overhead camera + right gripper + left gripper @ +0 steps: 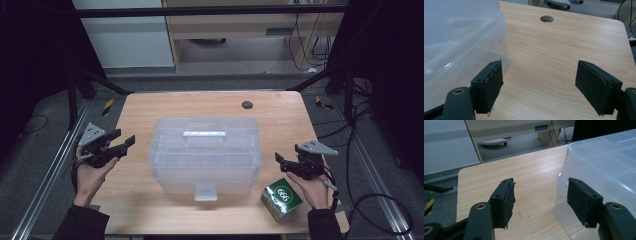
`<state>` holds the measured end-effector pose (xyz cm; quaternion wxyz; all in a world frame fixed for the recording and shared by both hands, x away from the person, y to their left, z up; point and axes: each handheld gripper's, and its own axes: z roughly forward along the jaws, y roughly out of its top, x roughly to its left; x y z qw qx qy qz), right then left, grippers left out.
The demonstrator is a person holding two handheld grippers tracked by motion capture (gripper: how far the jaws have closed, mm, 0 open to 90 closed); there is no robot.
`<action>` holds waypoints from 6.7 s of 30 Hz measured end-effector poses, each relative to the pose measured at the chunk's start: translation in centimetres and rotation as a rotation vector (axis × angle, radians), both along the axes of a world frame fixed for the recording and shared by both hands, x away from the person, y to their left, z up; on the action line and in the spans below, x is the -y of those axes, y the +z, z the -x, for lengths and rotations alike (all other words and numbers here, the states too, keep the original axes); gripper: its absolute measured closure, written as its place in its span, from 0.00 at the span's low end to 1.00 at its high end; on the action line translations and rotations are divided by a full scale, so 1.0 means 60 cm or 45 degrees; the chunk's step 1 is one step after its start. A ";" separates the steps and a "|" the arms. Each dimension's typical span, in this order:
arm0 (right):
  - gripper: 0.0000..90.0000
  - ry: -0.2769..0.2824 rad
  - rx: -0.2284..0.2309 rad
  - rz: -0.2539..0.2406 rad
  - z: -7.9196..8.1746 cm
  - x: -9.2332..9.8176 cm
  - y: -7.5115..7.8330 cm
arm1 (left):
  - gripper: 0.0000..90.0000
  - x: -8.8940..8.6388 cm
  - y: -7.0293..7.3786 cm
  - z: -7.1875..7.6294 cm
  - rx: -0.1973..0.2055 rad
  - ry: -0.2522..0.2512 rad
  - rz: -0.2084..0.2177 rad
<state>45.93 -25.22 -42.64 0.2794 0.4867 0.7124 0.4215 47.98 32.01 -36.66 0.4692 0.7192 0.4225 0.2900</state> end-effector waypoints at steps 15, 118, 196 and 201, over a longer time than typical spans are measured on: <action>0.24 -0.018 -0.015 0.008 -0.002 0.008 -0.004 | 0.40 0.040 0.053 -0.011 0.033 -0.140 -0.126; 0.33 0.062 -0.093 -0.006 0.004 0.017 0.002 | 0.68 0.327 0.126 -0.019 0.034 -0.888 -1.150; 1.00 0.453 -0.179 -0.103 0.069 -0.041 0.018 | 0.80 0.355 0.165 -0.043 0.260 -0.609 -1.374; 1.00 0.456 -0.170 -0.117 0.070 -0.043 0.019 | 0.80 0.359 0.166 -0.049 0.266 -0.579 -1.384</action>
